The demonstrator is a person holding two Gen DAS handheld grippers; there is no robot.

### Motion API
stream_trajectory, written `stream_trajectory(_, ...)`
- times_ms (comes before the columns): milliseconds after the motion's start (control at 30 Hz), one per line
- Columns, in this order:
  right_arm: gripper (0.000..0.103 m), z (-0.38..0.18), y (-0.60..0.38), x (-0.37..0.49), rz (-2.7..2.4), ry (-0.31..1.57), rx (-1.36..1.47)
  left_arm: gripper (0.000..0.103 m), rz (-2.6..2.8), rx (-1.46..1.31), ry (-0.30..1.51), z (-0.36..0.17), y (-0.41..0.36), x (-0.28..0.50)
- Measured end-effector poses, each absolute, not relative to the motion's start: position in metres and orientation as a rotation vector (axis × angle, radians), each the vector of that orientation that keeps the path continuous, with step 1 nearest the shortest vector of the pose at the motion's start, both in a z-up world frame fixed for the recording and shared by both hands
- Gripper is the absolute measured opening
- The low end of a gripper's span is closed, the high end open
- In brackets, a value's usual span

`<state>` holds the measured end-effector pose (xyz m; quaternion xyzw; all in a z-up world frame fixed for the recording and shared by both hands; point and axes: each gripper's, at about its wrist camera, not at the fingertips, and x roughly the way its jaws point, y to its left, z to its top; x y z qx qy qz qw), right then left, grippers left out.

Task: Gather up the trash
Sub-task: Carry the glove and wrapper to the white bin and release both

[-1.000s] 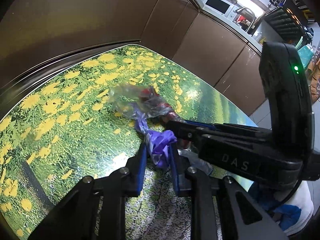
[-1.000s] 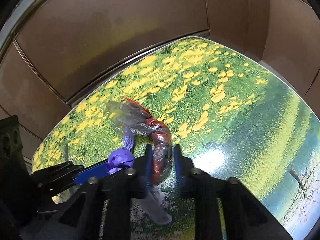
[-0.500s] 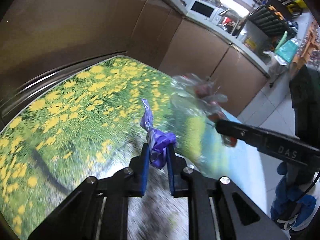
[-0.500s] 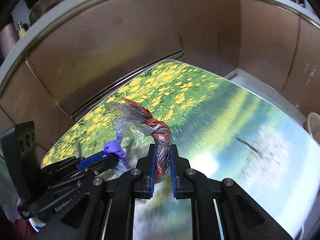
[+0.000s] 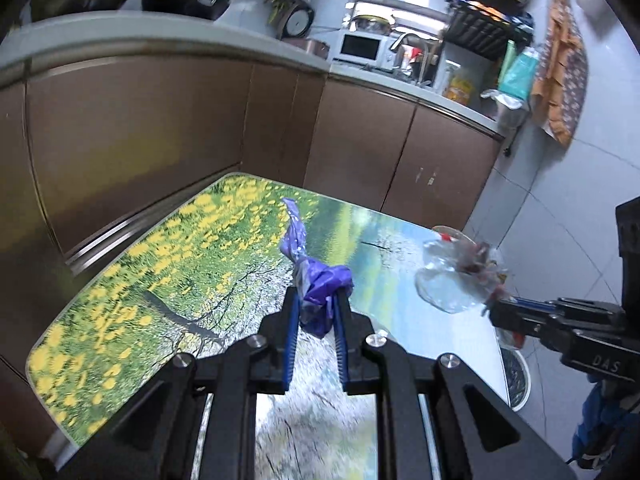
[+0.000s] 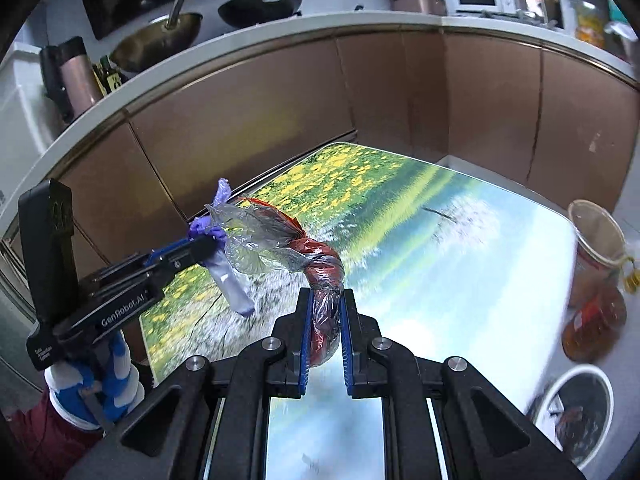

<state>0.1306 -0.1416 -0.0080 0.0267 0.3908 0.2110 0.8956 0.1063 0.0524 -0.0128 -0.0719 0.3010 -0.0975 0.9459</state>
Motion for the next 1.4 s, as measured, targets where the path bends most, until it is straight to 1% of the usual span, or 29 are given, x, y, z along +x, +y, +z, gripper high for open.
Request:
stream_trajectory(333, 0.013, 0.009, -0.188, 0.054, 0.348, 0.756, 0.098, 0.015, -0.227, -0.064, 0.545, 0.011, 0.020, 0.046)
stream_trajectory(633, 0.013, 0.009, -0.204, 0.017, 0.315, 0.736, 0.105, 0.015, -0.211, -0.010, 0.520, 0.016, 0.006, 0.019)
stream_trajectory(900, 0.013, 0.001, -0.238, 0.002, 0.259, 0.731, 0.158, 0.015, -0.207, 0.054, 0.520, 0.016, -0.014, 0.014)
stream_trajectory(1400, 0.013, -0.018, -0.328, -0.028, 0.118, 0.714, 0.237, 0.015, -0.291, 0.169, 0.576, -0.003, -0.095, 0.029)
